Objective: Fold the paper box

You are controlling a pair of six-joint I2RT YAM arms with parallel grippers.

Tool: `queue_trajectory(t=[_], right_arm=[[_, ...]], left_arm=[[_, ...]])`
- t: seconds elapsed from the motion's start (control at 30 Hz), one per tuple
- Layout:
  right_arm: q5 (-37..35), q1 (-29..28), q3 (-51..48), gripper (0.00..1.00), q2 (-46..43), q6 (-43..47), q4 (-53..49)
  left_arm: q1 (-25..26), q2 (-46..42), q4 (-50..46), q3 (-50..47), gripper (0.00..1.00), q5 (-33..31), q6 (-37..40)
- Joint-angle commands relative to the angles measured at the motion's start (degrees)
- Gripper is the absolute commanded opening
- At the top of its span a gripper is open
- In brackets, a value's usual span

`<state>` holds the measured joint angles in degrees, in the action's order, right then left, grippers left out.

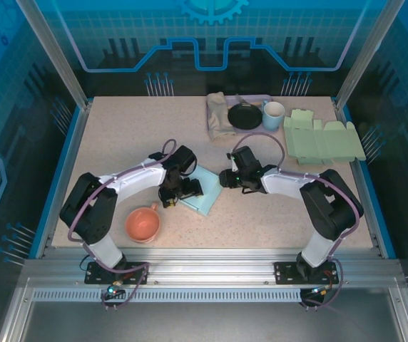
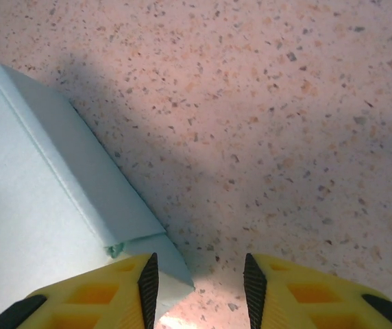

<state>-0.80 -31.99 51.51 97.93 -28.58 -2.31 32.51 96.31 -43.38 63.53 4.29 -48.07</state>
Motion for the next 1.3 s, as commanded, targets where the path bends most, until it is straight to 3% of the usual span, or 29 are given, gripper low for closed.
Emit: queue_trajectory(t=[0.0, 0.1, 0.23, 0.37, 0.57, 1.0, 1.27], right_arm=[[3.3, 2.1, 1.4, 0.38, -2.3, -3.6, -7.0], [5.6, 3.4, 2.6, 0.34, -3.0, -7.0, -12.0], [8.3, 3.6, 2.7, 0.09, -3.7, -11.5, -14.0], [11.5, 3.6, 3.1, 0.02, -2.0, -15.9, -13.1], [13.6, 3.6, 3.8, 0.00, 1.0, -18.0, -10.0], [14.9, 4.6, 4.6, 0.00, 6.4, -17.8, -6.6], [15.8, 5.3, 4.3, 0.00, 8.2, -17.5, -6.0]], left_arm=[[-0.6, -3.5, -5.8, 4.1, 0.91, -2.5, 2.5], [-2.4, -4.7, -6.4, 5.9, 0.91, -3.1, 4.7], [-5.5, -5.2, -0.8, 6.2, 0.90, -0.1, 11.3], [-8.9, -1.9, 6.0, 6.7, 0.88, 2.6, 18.8], [-9.8, 3.4, 12.7, 9.0, 0.87, 5.1, 24.3], [-9.4, 9.9, 17.2, 8.5, 0.87, 7.2, 23.0], [-6.6, 12.4, 18.2, 8.9, 0.86, 8.2, 22.8]])
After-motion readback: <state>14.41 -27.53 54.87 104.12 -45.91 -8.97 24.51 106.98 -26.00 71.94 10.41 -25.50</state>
